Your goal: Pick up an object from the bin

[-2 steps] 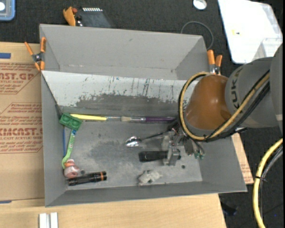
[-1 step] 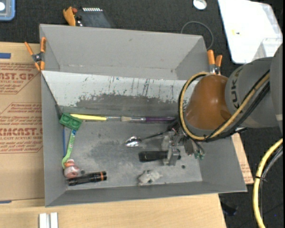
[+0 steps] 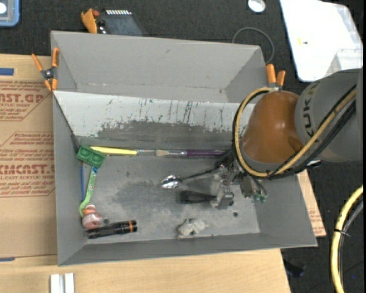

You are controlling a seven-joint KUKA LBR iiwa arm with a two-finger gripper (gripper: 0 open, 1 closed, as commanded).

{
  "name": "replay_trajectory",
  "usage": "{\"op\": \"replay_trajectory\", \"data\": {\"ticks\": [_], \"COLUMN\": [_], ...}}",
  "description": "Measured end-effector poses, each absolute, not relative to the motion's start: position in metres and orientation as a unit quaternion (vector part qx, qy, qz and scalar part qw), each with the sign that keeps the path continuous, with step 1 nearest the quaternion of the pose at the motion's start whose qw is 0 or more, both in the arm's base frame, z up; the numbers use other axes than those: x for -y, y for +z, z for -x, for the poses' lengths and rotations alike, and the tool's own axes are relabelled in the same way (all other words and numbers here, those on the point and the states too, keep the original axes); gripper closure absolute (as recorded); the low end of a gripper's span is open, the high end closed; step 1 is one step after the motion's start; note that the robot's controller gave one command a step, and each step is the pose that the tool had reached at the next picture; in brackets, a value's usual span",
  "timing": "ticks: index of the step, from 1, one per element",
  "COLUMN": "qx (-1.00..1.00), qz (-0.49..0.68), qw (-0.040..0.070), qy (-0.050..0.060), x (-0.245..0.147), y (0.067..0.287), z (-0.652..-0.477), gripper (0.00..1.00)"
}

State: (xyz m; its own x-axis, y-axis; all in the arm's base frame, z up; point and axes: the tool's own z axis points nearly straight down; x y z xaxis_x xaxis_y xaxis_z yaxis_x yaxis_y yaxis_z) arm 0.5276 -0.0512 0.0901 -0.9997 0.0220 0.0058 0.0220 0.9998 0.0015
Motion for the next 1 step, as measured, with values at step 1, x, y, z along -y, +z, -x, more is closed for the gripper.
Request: {"op": "replay_trajectory", "data": {"ticks": [1], "qx": [1.000], "qz": [0.011], "qw": [0.000], "qy": [-0.001], "x": [0.0513], "y": [0.1188], "z": [-0.5293], "gripper": [1.00]}}
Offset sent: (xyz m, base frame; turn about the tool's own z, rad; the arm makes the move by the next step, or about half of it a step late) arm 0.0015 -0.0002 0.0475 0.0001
